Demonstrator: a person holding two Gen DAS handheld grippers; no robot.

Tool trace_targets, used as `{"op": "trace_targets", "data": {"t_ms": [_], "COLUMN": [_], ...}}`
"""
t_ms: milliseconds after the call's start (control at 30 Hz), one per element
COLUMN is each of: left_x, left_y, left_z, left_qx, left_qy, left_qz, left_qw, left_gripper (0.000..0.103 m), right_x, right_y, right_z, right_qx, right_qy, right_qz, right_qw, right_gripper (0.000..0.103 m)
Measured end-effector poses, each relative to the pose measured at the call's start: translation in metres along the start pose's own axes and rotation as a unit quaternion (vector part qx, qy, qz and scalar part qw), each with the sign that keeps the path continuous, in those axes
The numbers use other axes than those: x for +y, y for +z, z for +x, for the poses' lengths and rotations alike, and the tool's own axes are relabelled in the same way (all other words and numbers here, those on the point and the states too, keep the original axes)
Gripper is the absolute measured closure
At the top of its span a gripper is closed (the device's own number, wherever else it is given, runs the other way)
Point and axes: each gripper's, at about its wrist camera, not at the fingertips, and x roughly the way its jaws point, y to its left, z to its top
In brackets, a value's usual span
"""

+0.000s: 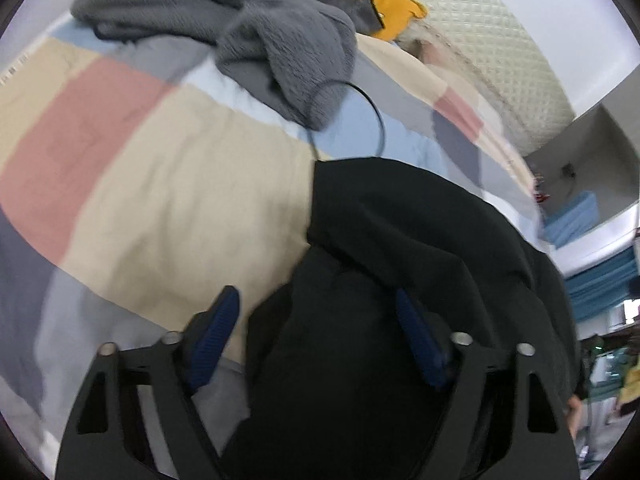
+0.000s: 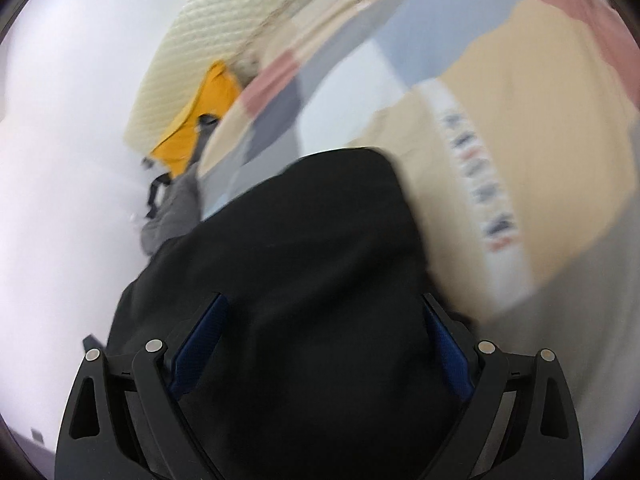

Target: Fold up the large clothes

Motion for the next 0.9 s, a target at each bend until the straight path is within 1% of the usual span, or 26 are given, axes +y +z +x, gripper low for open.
{"op": "trace_targets", "data": {"t_ms": [33, 67, 100, 133, 167, 200, 233, 267, 300, 333, 367, 400, 467, 500, 533, 600, 667, 733, 767, 833, 900], "left_x": [-0.001, -0.003, -0.005, -0.011, -0.013, -0.016, -0.018, -0.019, -0.021, -0.020, -0.020, -0.024, -0.031, -0.033, -0.035, -0.031, -0.028, -0.024, -0.022, -0.013, -0.010], "left_y": [-0.001, -0.002, -0.003, -0.004, -0.002, -0.002, -0.001, 0.001, 0.003, 0.004, 0.006, 0.008, 0.016, 0.018, 0.024, 0.032, 0.039, 0.042, 0.042, 0.045, 0.045], "left_z": [0.001, -0.001, -0.005, -0.014, -0.020, -0.032, -0.048, -0.061, -0.080, -0.093, -0.101, -0.112, -0.118, -0.118, -0.112, -0.099, -0.078, -0.059, -0.054, -0.040, -0.031], "left_qx": [0.004, 0.004, -0.004, -0.025, -0.041, -0.067, -0.100, -0.126, -0.159, -0.180, -0.194, -0.216, -0.235, -0.240, -0.239, -0.225, -0.206, -0.187, -0.179, -0.150, -0.137], "left_qy": [-0.018, -0.029, -0.032, -0.026, -0.024, -0.028, -0.045, -0.059, -0.086, -0.109, -0.120, -0.121, -0.087, -0.076, -0.057, -0.044, -0.017, 0.012, 0.016, 0.023, 0.035], "left_qz": [-0.001, 0.000, 0.004, 0.010, 0.014, 0.019, 0.018, 0.015, 0.008, 0.001, -0.001, 0.003, 0.015, 0.019, 0.021, 0.017, 0.018, 0.021, 0.019, 0.010, 0.012], "left_qw": [0.9998, 0.9996, 0.9995, 0.9993, 0.9988, 0.9972, 0.9938, 0.9902, 0.9835, 0.9776, 0.9736, 0.9689, 0.9679, 0.9677, 0.9691, 0.9731, 0.9782, 0.9820, 0.9835, 0.9883, 0.9899], "left_gripper": [0.052, 0.073, 0.084, 0.094, 0.098, 0.098, 0.099, 0.099, 0.099, 0.099, 0.099, 0.099, 0.099, 0.099, 0.099, 0.099, 0.099, 0.099, 0.099, 0.099, 0.099], "right_x": [0.011, 0.020, 0.035, 0.043, 0.056, 0.062, 0.070, 0.077, 0.086, 0.094, 0.102, 0.115, 0.129, 0.131, 0.129, 0.119, 0.105, 0.089, 0.081, 0.062, 0.048], "right_y": [0.000, 0.001, 0.001, 0.001, 0.003, 0.005, 0.009, 0.014, 0.022, 0.027, 0.031, 0.038, 0.048, 0.055, 0.061, 0.076, 0.081, 0.077, 0.074, 0.071, 0.068], "right_z": [0.000, 0.000, -0.004, -0.007, -0.012, -0.018, -0.025, -0.032, -0.041, -0.045, -0.047, -0.050, -0.046, -0.043, -0.039, -0.021, -0.004, 0.009, 0.012, 0.020, 0.025], "right_qx": [-0.006, -0.011, -0.025, -0.034, -0.050, -0.064, -0.084, -0.101, -0.120, -0.131, -0.138, -0.147, -0.154, -0.154, -0.154, -0.145, -0.127, -0.114, -0.109, -0.099, -0.090], "right_qy": [-0.008, -0.015, -0.025, -0.030, -0.041, -0.045, -0.045, -0.037, -0.025, -0.022, -0.021, -0.024, -0.033, -0.033, -0.033, -0.053, -0.079, -0.096, -0.102, -0.107, -0.111], "right_qz": [-0.021, -0.037, -0.061, -0.075, -0.095, -0.104, -0.108, -0.108, -0.110, -0.115, -0.124, -0.143, -0.165, -0.163, -0.156, -0.146, -0.143, -0.139, -0.135, -0.119, -0.106], "right_qw": [1.000, 0.999, 0.998, 0.996, 0.993, 0.992, 0.990, 0.988, 0.986, 0.984, 0.982, 0.979, 0.974, 0.974, 0.975, 0.977, 0.978, 0.979, 0.979, 0.982, 0.984], "right_gripper": [0.033, 0.045, 0.053, 0.071, 0.083, 0.086, 0.091, 0.092, 0.093, 0.094, 0.095, 0.095, 0.095, 0.095, 0.095, 0.095, 0.096, 0.096, 0.096, 0.096, 0.096]}}
